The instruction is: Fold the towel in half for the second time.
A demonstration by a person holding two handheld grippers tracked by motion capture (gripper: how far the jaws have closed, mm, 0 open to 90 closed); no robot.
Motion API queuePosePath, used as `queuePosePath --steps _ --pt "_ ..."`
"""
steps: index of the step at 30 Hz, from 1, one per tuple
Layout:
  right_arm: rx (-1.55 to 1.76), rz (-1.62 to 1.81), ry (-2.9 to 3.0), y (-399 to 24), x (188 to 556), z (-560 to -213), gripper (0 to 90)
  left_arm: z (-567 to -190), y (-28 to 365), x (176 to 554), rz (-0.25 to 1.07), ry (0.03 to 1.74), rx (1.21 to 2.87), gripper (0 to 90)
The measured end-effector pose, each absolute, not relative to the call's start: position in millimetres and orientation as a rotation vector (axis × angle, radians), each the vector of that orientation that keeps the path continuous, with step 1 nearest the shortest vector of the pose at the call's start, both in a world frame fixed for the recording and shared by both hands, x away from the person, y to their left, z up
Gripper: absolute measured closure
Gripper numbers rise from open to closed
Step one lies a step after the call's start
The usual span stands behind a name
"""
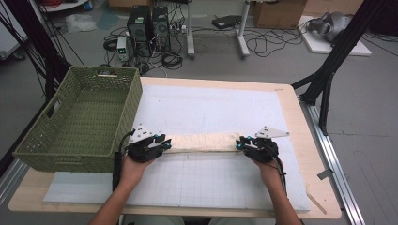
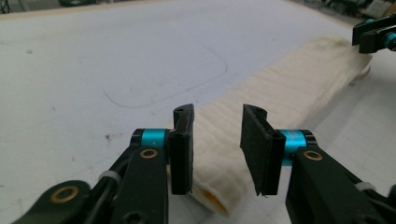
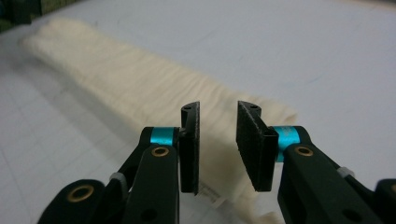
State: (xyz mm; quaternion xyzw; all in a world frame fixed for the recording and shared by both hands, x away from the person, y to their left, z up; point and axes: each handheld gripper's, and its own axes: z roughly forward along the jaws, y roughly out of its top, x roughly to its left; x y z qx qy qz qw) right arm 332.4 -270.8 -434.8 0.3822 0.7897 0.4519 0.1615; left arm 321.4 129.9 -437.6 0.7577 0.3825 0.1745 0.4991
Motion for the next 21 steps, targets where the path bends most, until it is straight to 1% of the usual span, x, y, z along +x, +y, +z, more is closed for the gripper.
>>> queuePosePath --steps 1,2,3,6,9,12,15,17,21 --pt "1.095 1.266 2.278 -269 334 -438 65.7 -441 126 323 0.438 0.950 1.889 73.5" --pt "1.109 1.223 2.291 -266 337 -442 65.4 -444 124 324 0.448 0.971 1.925 76.6" --pt "1.122 1.204 2.291 -266 340 -445 63.5 -447 123 325 0.440 0.998 1.935 78.0" --pt "1.171 1.176 2.268 -266 346 -450 59.3 -450 123 326 0.446 1.022 1.935 78.2" --pt "1.090 1.093 2.278 -260 344 -450 58.8 -450 121 325 0.479 1.025 1.948 78.2" --pt "1.089 1.076 2.273 -258 343 -450 58.9 -450 118 324 0.511 1.025 1.961 78.9" --pt "1.040 1.014 2.269 -253 339 -450 58.8 -451 118 325 0.531 1.042 1.956 81.2" --pt "1.081 1.032 2.265 -254 339 -450 61.3 -451 119 326 0.531 1.051 1.952 83.3" --pt "1.118 1.026 2.259 -258 334 -448 80.0 -451 120 328 0.542 1.076 1.938 85.6"
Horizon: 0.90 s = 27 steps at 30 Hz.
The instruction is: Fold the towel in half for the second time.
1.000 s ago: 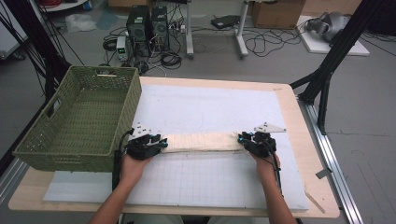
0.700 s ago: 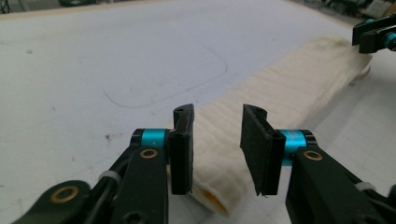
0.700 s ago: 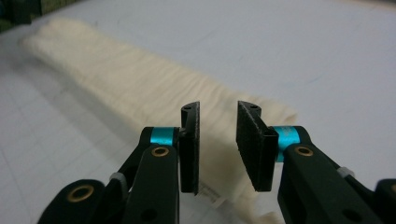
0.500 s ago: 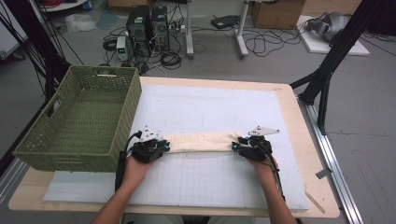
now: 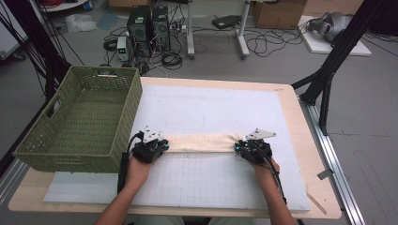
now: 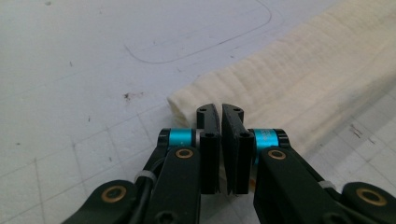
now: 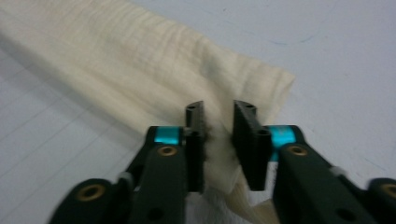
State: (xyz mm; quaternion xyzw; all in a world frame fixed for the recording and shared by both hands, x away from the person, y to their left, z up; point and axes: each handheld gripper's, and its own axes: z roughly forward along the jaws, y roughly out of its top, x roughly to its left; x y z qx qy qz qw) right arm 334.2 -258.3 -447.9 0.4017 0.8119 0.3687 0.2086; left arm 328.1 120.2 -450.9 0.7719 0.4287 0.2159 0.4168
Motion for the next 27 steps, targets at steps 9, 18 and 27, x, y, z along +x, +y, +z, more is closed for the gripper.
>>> queuePosePath --steps 9,18,27 --pt "1.120 1.030 2.316 -262 316 -444 83.0 -450 119 339 0.571 1.070 1.953 87.2" --pt "1.069 1.113 2.128 -279 305 -433 36.0 -438 137 327 0.529 1.061 1.802 36.7" --pt "1.137 1.190 1.956 -316 288 -412 16.5 -425 150 316 0.497 0.976 1.712 20.8"
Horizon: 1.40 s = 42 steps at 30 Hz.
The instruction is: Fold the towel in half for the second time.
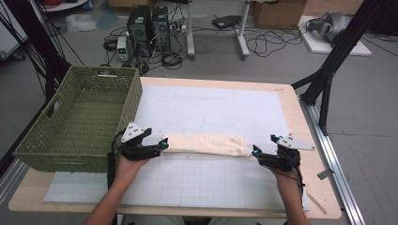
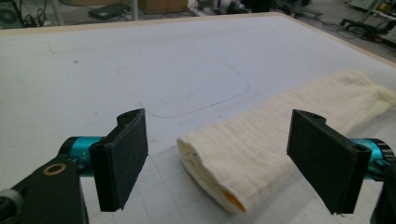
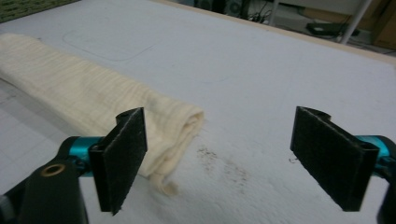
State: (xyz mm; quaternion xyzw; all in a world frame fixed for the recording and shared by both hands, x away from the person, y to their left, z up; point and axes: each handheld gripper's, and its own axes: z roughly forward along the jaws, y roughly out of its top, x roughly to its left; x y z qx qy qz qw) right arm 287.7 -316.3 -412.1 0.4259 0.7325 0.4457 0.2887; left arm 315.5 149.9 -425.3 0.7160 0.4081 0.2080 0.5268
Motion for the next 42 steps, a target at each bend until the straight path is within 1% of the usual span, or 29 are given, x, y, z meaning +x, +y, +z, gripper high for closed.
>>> queuePosePath --steps 4,6,12,18,31,42 --pt "1.156 1.189 1.922 -325 278 -408 12.4 -423 152 311 0.475 0.960 1.688 19.3" --pt "1.147 1.199 1.914 -327 277 -407 11.8 -421 153 309 0.473 0.951 1.678 19.3" --pt "1.146 1.219 1.920 -327 270 -405 11.6 -414 150 302 0.455 0.913 1.681 19.3" --pt "1.136 1.213 1.928 -327 263 -404 11.6 -408 155 299 0.469 0.922 1.655 19.3" --pt "1.176 1.207 1.884 -337 267 -409 11.6 -414 157 304 0.472 0.945 1.652 19.8" --pt "1.175 1.196 1.916 -334 270 -413 11.7 -417 157 306 0.463 0.950 1.658 20.2"
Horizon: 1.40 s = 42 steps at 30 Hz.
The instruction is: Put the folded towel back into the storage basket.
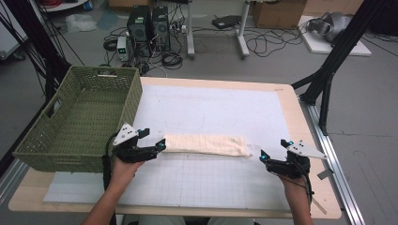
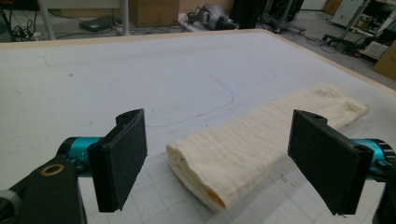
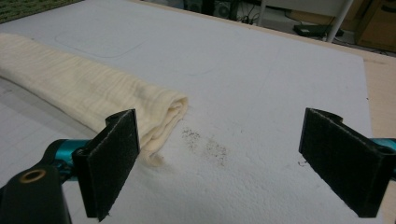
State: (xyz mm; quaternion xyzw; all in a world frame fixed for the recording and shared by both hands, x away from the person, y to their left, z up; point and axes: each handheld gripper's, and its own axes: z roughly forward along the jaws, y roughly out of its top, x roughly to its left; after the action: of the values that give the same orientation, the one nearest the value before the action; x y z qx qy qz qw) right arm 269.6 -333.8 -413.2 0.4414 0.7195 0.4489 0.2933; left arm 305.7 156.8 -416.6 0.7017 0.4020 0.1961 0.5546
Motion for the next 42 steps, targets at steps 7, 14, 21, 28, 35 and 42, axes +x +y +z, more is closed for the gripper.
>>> queuePosePath --steps 7,14,21,28,35,42 --pt "1.193 1.191 1.912 -337 271 -414 11.7 -425 158 310 0.442 0.971 1.678 21.4" --pt "1.190 1.185 1.910 -340 270 -415 11.7 -429 156 312 0.403 1.003 1.660 21.4" --pt "1.193 1.194 1.926 -338 273 -417 11.7 -435 146 324 0.412 1.068 1.714 22.9" --pt "1.195 1.201 1.940 -335 276 -419 11.7 -443 136 330 0.426 1.079 1.835 31.2" --pt "1.176 1.197 1.983 -325 277 -421 11.7 -450 128 331 0.430 1.068 1.941 33.8" --pt "1.197 1.242 2.030 -309 283 -424 12.0 -451 123 329 0.432 0.996 1.997 52.6"
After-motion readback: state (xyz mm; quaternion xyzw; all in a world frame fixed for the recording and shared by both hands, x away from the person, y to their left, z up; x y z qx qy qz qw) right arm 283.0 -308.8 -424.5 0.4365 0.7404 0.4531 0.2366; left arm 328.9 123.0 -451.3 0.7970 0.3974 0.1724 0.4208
